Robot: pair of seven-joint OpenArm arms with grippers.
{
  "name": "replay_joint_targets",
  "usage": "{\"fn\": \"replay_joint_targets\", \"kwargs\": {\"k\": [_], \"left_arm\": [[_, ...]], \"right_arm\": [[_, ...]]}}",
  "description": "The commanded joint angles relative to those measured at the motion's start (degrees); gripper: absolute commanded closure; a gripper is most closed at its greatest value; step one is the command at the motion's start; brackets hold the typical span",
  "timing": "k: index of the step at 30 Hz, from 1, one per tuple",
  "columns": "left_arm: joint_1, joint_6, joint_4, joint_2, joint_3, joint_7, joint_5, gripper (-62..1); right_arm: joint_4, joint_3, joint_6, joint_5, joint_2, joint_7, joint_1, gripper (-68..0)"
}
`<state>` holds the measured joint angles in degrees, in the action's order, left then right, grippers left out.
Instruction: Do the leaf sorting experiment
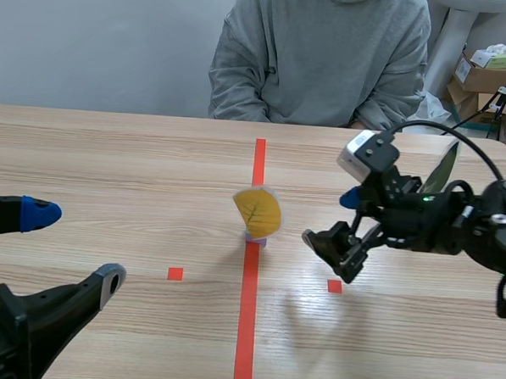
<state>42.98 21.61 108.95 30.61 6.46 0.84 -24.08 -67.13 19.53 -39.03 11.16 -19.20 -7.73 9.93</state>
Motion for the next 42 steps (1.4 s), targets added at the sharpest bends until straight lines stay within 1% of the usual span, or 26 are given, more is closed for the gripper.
{"fn": "replay_joint_targets", "kwargs": {"k": [1,6,12,19,23,24,26,27,30,34,42], "left_arm": [[0.0,0.2,1.1,-0.4,0.3,-0.8,-0.4,-61.7],[0.0,0.2,1.1,-0.4,0.3,-0.8,-0.4,-61.7],[0.0,0.2,1.1,-0.4,0.3,-0.8,-0.4,-61.7],[0.0,0.2,1.1,-0.4,0.3,-0.8,-0.4,-61.7],[0.0,0.2,1.1,-0.4,0.3,-0.8,-0.4,-61.7],[0.0,0.2,1.1,-0.4,0.3,-0.8,-0.4,-61.7],[0.0,0.2,1.1,-0.4,0.3,-0.8,-0.4,-61.7],[0.0,0.2,1.1,-0.4,0.3,-0.8,-0.4,-61.7],[0.0,0.2,1.1,-0.4,0.3,-0.8,-0.4,-61.7],[0.0,0.2,1.1,-0.4,0.3,-0.8,-0.4,-61.7],[0.0,0.2,1.1,-0.4,0.3,-0.8,-0.4,-61.7]], "right_arm": [[-0.1,0.8,-0.5,0.2,1.7,0.8,2.0,-50.6],[5.3,4.0,-0.4,-2.8,5.9,2.4,5.8,-50.6],[10.6,4.5,-0.4,-5.9,9.3,5.1,8.2,-50.0],[11.1,4.6,-0.5,-8.1,10.5,6.7,8.6,-49.9],[11.1,4.6,-0.6,-8.2,10.5,7.0,8.6,-49.9],[11.1,4.6,-1.2,-8.2,10.5,7.2,8.6,-49.9],[11.1,4.6,-1.4,-8.2,10.5,7.8,8.6,-49.7],[11.1,4.6,-1.4,-8.2,10.5,7.8,8.6,-48.2],[11.1,4.6,-1.3,-8.2,10.5,8.2,8.6,-39.1],[11.1,4.6,-1.3,-8.2,10.5,8.2,8.6,-28.6],[11.1,4.6,-1.3,-8.2,10.5,8.8,8.6,-10.4]]}}
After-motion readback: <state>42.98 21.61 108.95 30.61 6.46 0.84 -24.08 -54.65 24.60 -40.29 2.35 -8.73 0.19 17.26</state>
